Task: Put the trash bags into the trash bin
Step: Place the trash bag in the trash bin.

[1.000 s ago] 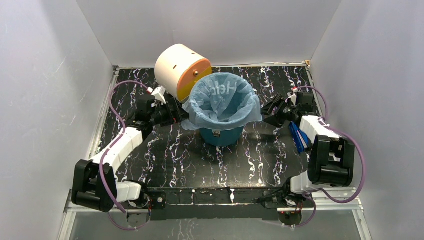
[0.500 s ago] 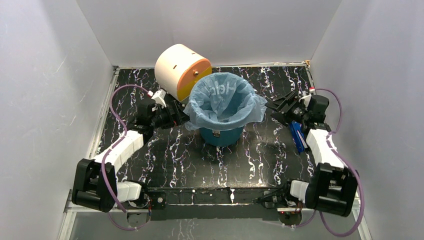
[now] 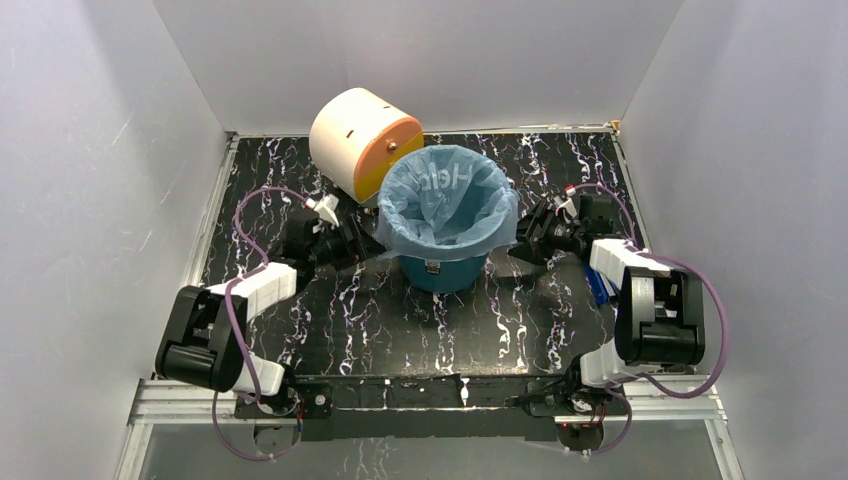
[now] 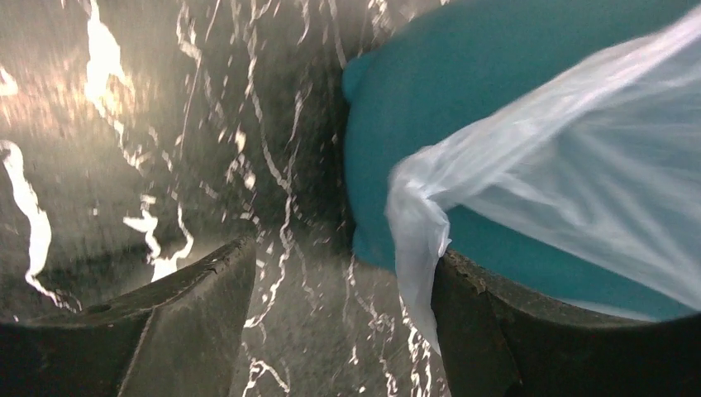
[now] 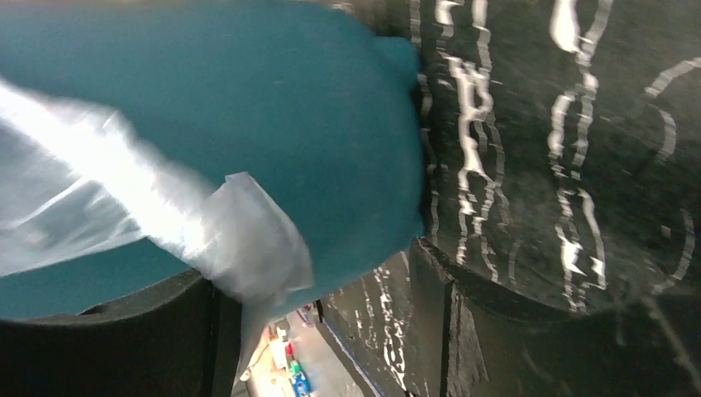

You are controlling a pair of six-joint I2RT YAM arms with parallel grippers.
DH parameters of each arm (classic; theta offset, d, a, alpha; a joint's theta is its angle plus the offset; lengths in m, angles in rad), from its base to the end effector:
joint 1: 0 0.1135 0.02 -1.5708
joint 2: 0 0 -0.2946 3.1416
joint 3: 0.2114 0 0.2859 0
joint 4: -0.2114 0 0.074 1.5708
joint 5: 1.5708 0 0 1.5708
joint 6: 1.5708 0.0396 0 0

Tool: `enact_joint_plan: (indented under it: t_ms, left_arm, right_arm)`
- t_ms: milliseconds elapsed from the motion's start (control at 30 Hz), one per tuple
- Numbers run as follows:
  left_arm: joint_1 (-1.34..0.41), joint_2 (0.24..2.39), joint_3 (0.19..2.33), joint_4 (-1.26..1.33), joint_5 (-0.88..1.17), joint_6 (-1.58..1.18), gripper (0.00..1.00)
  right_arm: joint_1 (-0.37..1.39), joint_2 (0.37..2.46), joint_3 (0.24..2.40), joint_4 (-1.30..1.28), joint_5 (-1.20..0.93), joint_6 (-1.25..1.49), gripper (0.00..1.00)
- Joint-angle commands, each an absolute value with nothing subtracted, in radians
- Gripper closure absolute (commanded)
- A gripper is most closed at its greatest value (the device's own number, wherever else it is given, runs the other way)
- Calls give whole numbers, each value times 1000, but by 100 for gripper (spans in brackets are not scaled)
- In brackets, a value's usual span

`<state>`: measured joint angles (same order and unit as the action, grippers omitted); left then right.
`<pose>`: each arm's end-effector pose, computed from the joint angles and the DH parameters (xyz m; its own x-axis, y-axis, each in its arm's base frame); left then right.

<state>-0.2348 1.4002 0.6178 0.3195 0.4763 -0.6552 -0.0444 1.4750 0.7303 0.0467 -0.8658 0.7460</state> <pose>0.2955 -0.0894 0.2005 -0.7135 -0.3861 -0.5847 0.2157 0.6730 -0.7075 0.3154 0.0162 0.1974 -0.8476 0.4779 -0.2304 0.0288 0.4751 0.8795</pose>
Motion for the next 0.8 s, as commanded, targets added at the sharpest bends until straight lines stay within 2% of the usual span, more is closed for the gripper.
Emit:
enact_joint_plan:
  t_ms: [0,100,500,567,767]
  left_arm:
    - [-233,1423,559,387,525,-656,29]
    - [-233,1436,555,435,536,-681,30]
    - [-232,1443,592,515,571,-715,28]
    - [-233,1463,588,523,588,-711,34]
    - [-233,1517,522,592,625,-732,41]
  right_arm:
    - [-36,1523,739,-29,-738,703,28]
    - [-12,1572,733,-16,-778,694,30]
    - [130,1645,772,-171,-701,539,25]
    - [141,1685,762,-160,-751,500,25]
    - [137,1655,731,-127,-653,560,24]
